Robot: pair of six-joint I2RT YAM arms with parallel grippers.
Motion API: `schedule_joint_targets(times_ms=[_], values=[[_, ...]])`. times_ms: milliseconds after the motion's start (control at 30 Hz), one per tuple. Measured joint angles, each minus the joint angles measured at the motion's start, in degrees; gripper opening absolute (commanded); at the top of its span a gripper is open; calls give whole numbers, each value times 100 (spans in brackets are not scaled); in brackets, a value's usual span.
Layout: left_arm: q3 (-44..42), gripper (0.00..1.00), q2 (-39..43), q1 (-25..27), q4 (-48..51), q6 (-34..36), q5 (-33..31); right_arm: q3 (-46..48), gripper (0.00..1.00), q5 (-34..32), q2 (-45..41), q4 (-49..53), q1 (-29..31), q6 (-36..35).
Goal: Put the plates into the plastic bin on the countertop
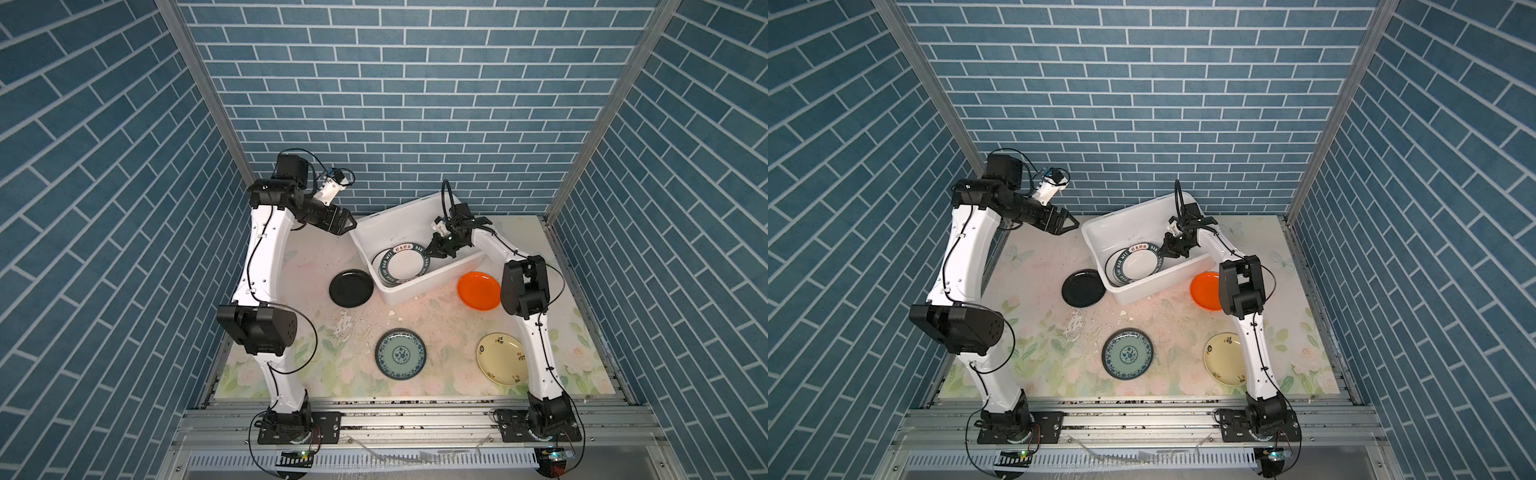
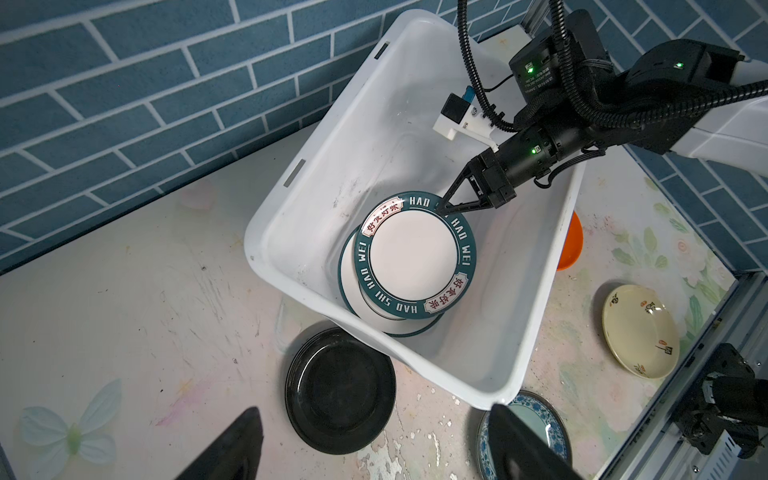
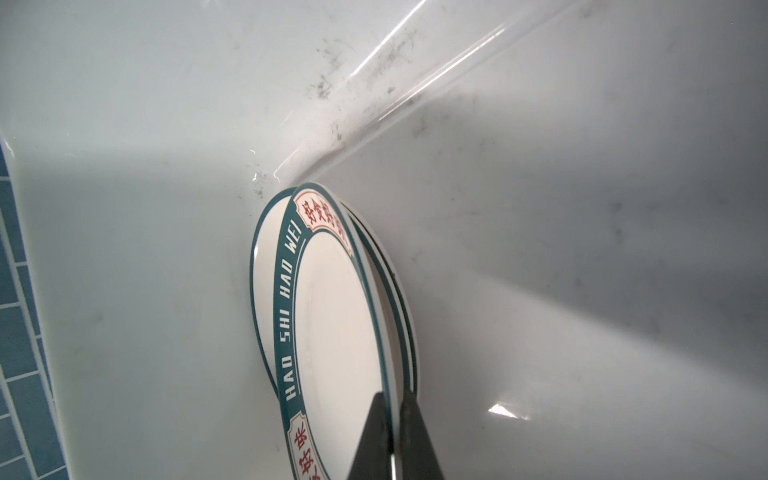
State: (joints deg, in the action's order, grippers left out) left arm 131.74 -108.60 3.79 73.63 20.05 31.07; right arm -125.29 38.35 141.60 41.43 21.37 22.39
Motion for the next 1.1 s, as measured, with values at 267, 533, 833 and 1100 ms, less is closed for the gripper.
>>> schedule_joint_targets(times_ms=[267,533,833,1100], values=[[0,86,7,0,0,7,0,-59,13,-13,35,61,0,-35],[0,86,9,0,2,7,2,-90,14,-24,85,63,0,-39],[-17,87,22,0,7,11,9,-90,20,-61,111,149,0,-79],[-22,87,24,0,9,11,11,-109,23,-74,136,175,0,-125]])
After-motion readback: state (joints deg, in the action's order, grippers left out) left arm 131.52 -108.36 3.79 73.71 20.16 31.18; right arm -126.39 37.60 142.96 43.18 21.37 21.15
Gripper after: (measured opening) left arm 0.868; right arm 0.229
